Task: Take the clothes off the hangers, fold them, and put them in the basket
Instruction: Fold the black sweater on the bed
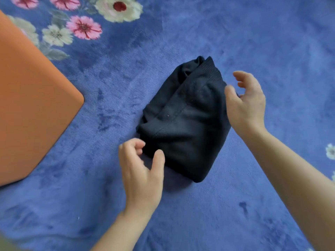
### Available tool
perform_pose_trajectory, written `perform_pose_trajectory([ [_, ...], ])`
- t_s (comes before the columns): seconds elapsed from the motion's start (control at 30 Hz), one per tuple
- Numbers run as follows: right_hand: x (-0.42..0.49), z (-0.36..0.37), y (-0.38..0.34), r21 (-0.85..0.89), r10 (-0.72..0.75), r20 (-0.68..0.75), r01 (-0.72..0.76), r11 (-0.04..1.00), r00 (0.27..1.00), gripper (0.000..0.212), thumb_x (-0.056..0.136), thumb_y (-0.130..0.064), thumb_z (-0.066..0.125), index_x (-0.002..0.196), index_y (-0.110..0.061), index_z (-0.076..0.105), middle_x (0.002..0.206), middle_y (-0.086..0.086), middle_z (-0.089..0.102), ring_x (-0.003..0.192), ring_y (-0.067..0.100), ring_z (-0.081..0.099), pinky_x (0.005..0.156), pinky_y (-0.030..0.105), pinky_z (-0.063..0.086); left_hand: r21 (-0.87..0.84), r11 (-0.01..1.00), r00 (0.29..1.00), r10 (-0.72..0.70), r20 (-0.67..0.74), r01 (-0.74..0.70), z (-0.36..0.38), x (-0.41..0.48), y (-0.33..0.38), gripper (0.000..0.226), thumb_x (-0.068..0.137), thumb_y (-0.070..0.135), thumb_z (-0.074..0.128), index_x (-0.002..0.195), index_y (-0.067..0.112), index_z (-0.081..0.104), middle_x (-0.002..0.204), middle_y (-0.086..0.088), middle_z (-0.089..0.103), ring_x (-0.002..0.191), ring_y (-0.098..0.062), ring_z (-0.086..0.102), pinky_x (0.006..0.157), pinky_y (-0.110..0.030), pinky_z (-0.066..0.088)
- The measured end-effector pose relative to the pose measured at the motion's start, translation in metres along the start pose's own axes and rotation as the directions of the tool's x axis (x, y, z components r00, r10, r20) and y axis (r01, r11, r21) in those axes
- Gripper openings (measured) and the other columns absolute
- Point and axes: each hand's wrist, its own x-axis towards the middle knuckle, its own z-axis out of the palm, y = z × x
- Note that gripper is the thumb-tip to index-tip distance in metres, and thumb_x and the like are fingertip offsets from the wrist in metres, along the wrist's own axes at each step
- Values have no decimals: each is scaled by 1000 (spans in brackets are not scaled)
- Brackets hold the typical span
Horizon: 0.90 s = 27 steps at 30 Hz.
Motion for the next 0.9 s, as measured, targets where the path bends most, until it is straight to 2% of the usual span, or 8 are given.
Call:
perform_pose_trajectory([
  [0.1,-10,13,20,-156,-75,42,80,984,996,50,97,-32,46,146,-31,39,157,-4,29,146,13,20,119,37,16,237,889,920,380,91,-391,19,21,7,46,86,39,50,126,17,51,139,-7,39,129,-24,35,108,-36,25],
  [0.27,-29,40,42,-262,36,406,78,962,913,59,101,-50,33,152,-47,4,163,-14,2,149,7,-7,120,38,-4,603,746,938,82,338,-283,56,60,-8,59,94,50,46,148,37,26,162,-7,0,146,-39,4,114,-57,15],
  [0.37,-30,37,44,-75,74,233,-58,996,970,60,98,-44,46,152,-43,17,161,-12,12,147,6,6,115,35,3,626,713,935,117,336,-315,52,63,-11,60,93,48,49,148,38,27,161,-8,6,135,-39,24,104,-53,30],
  [0.47,-49,30,55,217,384,16,-378,900,923,53,91,-44,60,138,-25,42,138,-3,40,125,15,43,109,33,31,526,792,921,111,374,-309,39,66,-8,56,92,41,55,144,39,35,155,-6,17,118,-33,42,101,-45,36],
  [0.53,-62,27,63,403,532,187,-559,725,826,46,85,-50,67,115,-15,58,114,-3,60,104,14,59,97,36,47,446,865,928,54,369,-228,31,70,-4,53,89,38,61,139,42,41,144,2,27,99,-22,51,98,-38,38],
  [0.63,-69,20,67,514,474,475,-671,535,741,44,81,-44,72,115,-16,65,112,-3,72,107,15,67,98,40,50,369,925,929,-49,367,-96,27,74,6,52,83,33,69,128,48,49,122,10,37,81,-2,49,91,-27,37],
  [0.83,-75,0,61,380,425,607,-715,587,672,44,79,-24,76,121,-24,61,111,-6,72,103,15,69,93,39,54,217,965,840,-238,488,147,9,55,5,56,64,40,72,116,51,54,125,8,51,91,10,47,76,-16,35],
  [0.9,-87,-9,58,311,444,613,-716,626,654,38,79,-20,74,115,-27,63,108,-8,73,98,13,70,86,35,56,228,956,810,-278,516,183,-2,32,-3,50,75,33,72,117,50,51,125,10,48,81,15,44,69,-11,32],
])
